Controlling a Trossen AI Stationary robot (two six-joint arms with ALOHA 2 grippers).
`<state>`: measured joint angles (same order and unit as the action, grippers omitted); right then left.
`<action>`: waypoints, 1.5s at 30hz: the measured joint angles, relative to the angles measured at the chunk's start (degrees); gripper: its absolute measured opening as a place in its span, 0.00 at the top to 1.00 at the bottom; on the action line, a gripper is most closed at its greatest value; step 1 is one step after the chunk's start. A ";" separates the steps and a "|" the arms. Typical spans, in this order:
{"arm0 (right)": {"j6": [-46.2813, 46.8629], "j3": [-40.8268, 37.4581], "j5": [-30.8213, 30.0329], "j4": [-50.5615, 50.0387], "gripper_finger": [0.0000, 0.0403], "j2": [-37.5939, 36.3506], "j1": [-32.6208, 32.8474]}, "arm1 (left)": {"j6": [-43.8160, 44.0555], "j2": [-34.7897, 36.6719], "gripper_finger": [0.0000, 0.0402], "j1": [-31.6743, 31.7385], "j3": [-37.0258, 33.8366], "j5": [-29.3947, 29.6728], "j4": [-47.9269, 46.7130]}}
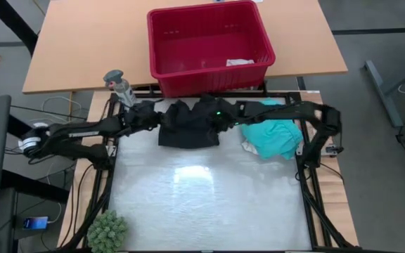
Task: Fold Laundry from Bin
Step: Stack the black shorts on top of the light blue shorts
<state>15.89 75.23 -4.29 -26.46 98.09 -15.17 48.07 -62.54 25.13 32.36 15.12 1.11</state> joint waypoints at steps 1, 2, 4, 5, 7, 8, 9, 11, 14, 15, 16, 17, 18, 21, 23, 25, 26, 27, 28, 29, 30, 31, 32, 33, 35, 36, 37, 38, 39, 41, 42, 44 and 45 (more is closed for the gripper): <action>1.12 0.09 1.03 -3.36 0.86 -1.57 -0.62 | -0.34 1.39 1.00 0.02 -0.02 0.26 -2.24; 2.57 0.12 2.16 -7.50 0.82 -3.02 -1.43 | -0.65 2.35 1.00 0.02 -0.02 0.09 -3.55; 6.45 0.07 2.58 -15.97 0.72 -5.04 -2.67 | -2.18 3.82 0.99 0.17 -0.02 -3.42 -6.09; 8.66 -0.07 2.64 -18.62 0.65 -5.69 -3.12 | -2.76 4.27 0.97 0.42 -0.05 -5.66 -7.27; 13.05 -1.28 2.89 -20.74 0.52 -6.68 -3.67 | -3.76 4.96 0.93 0.84 -0.05 -9.55 -7.75; 14.53 -2.08 3.36 -21.02 0.45 -6.95 -3.73 | -4.19 5.07 0.89 0.91 -0.06 -10.90 -7.83; 15.52 -2.69 3.73 -20.66 0.39 -7.11 -3.70 | -4.53 5.03 0.86 0.93 -0.05 -11.59 -7.81; 15.87 -4.03 4.27 -17.39 0.27 -5.83 -3.38 | -5.95 4.65 0.78 0.90 -0.07 -12.09 -7.61; 18.34 -5.23 4.28 -11.54 0.15 -1.87 -3.10 | -6.91 4.18 0.64 0.89 -0.04 -12.22 -8.92; 19.69 -5.24 4.30 -9.26 0.13 -0.44 -3.21 | -6.83 3.95 0.60 0.91 -0.04 -11.87 -9.67; 20.91 -5.20 4.31 -6.61 0.12 0.49 -3.38 | -5.67 3.79 0.56 1.05 -0.04 -11.55 -10.93; 21.51 -5.15 4.31 -4.24 0.11 1.33 -3.63 | -4.70 3.78 0.51 1.27 -0.04 -11.19 -12.97; 21.72 -5.09 3.97 -1.84 0.11 2.40 -3.87 | -4.05 3.78 0.48 1.57 -0.04 -10.62 -14.80; 22.26 -4.93 3.61 3.51 0.12 5.45 -4.59 | -3.97 3.35 0.39 2.63 -0.04 -7.16 -18.06; 22.60 -4.92 4.34 4.85 0.12 7.41 -5.21 | -3.84 2.61 0.34 4.02 -0.33 -6.85 -18.74; 22.79 -4.39 5.06 5.15 0.12 9.26 -5.61 | -3.82 1.59 0.31 5.10 -1.41 -8.41 -16.39; 22.81 -4.13 5.56 5.18 0.12 10.13 -5.61 | -3.87 0.67 0.30 5.53 -2.04 -8.96 -14.94; 22.81 -3.92 5.77 5.58 0.12 11.07 -5.63 | -4.04 -0.22 0.30 5.85 -2.72 -9.55 -13.75; 22.79 -3.72 5.79 6.04 0.12 11.92 -5.67 | -4.15 -1.27 0.30 6.14 -3.17 -10.11 -12.89; 22.81 -3.54 5.81 6.10 0.12 12.66 -5.65 | -4.57 -2.54 0.30 6.45 -3.42 -10.27 -11.37; 22.77 -3.33 5.85 5.94 0.12 13.27 -5.63 | -5.38 -3.92 0.29 6.75 -3.45 -10.34 -9.71; 22.69 -3.01 5.83 5.92 0.12 13.72 -5.60 | -6.37 -5.29 0.29 7.12 -3.45 -10.12 -8.36; 22.69 -2.82 5.89 6.13 0.12 13.97 -5.60 | -7.16 -6.98 0.29 7.57 -3.47 -10.11 -6.69; 22.67 -2.72 6.03 6.34 0.12 14.23 -5.60 | -7.59 -9.08 0.29 7.99 -3.52 -10.75 -4.17; 22.63 -2.72 6.20 6.42 0.12 14.42 -5.60 | -7.63 -13.48 0.29 8.90 -3.52 -13.62 1.62; 22.62 -2.71 6.53 6.34 0.12 14.42 -5.60 | -6.90 -15.87 0.29 9.25 -3.52 -15.36 4.79; 22.61 -2.72 6.60 6.38 0.12 14.42 -5.60 | -6.53 -18.48 0.29 9.57 -3.49 -16.92 7.62; 22.54 -2.72 6.62 6.36 0.13 14.42 -5.60 | -6.10 -20.91 0.29 9.82 -3.43 -18.26 9.57; 22.36 -2.72 6.68 6.26 0.14 14.42 -5.60 | -5.36 -23.16 0.29 10.08 -3.53 -19.31 10.73; 21.17 -2.72 6.73 5.97 0.18 14.42 -5.57 | -3.85 -27.18 0.29 10.48 -3.27 -22.47 15.57; 20.62 -2.72 6.74 5.93 0.21 14.56 -5.36 | -3.64 -29.07 0.29 10.58 -3.26 -24.34 18.71; 19.57 -2.69 6.62 6.09 0.29 15.42 -4.87 | -2.06 -32.34 0.30 10.57 -3.33 -28.15 24.65; 19.52 -2.59 6.47 5.90 0.34 15.78 -4.76 | -1.02 -33.55 0.30 10.42 -3.32 -29.32 27.08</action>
<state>35.41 72.64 2.18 -20.56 113.87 -19.93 47.05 -96.09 35.55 29.03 -14.21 28.19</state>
